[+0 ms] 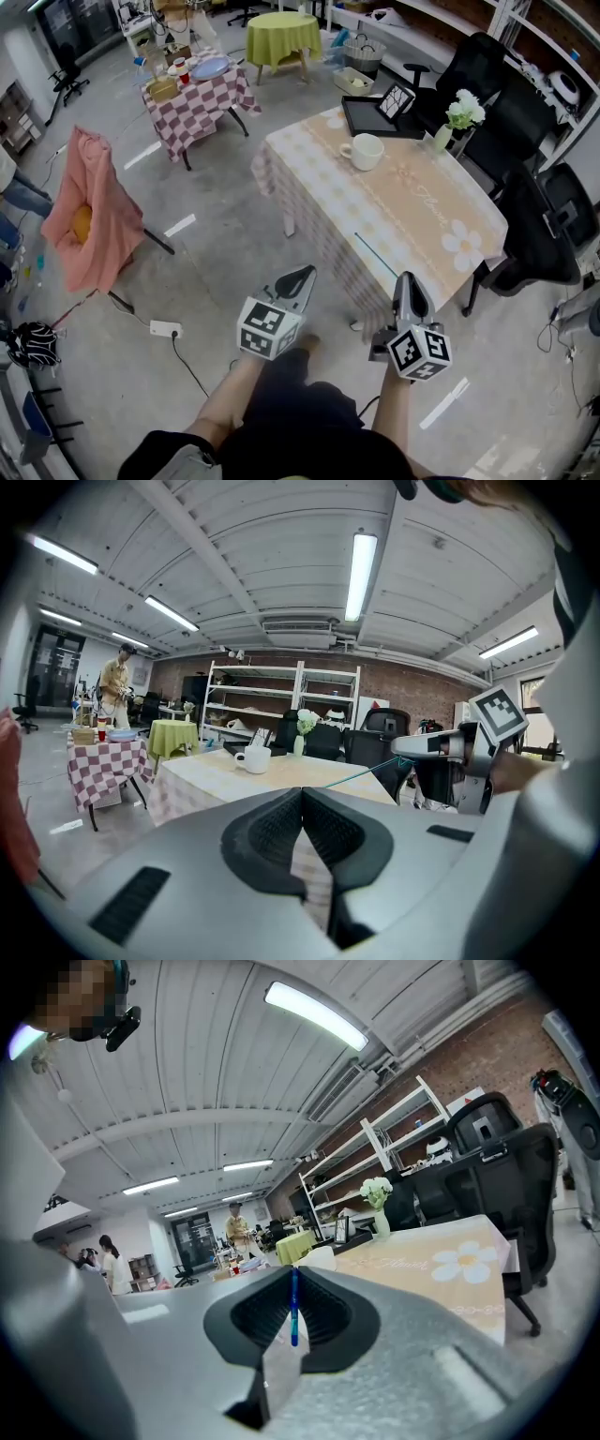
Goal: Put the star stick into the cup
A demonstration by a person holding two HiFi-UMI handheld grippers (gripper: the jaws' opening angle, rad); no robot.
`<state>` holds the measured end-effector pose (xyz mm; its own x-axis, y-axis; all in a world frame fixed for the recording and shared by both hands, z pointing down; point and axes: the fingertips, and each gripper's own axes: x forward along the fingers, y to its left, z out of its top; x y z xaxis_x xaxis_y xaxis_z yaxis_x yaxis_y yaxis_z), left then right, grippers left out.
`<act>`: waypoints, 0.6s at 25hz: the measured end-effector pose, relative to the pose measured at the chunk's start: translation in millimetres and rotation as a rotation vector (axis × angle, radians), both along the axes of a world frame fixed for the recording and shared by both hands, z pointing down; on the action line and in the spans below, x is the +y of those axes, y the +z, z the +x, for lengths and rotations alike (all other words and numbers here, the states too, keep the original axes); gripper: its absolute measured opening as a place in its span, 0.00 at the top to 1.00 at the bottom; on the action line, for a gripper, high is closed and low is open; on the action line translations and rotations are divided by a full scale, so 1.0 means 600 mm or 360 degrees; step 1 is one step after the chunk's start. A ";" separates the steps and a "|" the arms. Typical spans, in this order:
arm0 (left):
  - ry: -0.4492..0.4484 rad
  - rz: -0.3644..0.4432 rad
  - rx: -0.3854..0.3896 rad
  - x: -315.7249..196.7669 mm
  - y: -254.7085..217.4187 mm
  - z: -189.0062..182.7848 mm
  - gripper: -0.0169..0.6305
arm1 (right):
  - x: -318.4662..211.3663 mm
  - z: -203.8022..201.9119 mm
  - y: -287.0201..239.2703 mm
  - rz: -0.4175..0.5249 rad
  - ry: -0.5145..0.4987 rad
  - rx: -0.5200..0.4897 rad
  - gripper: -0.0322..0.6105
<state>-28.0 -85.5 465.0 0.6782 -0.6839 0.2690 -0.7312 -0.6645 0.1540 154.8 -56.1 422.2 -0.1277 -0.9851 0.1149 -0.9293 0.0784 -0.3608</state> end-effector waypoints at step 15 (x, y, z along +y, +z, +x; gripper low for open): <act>0.0078 -0.0012 0.0064 -0.120 0.009 0.013 0.96 | -0.089 0.016 0.009 -0.0016 0.0107 0.0007 0.92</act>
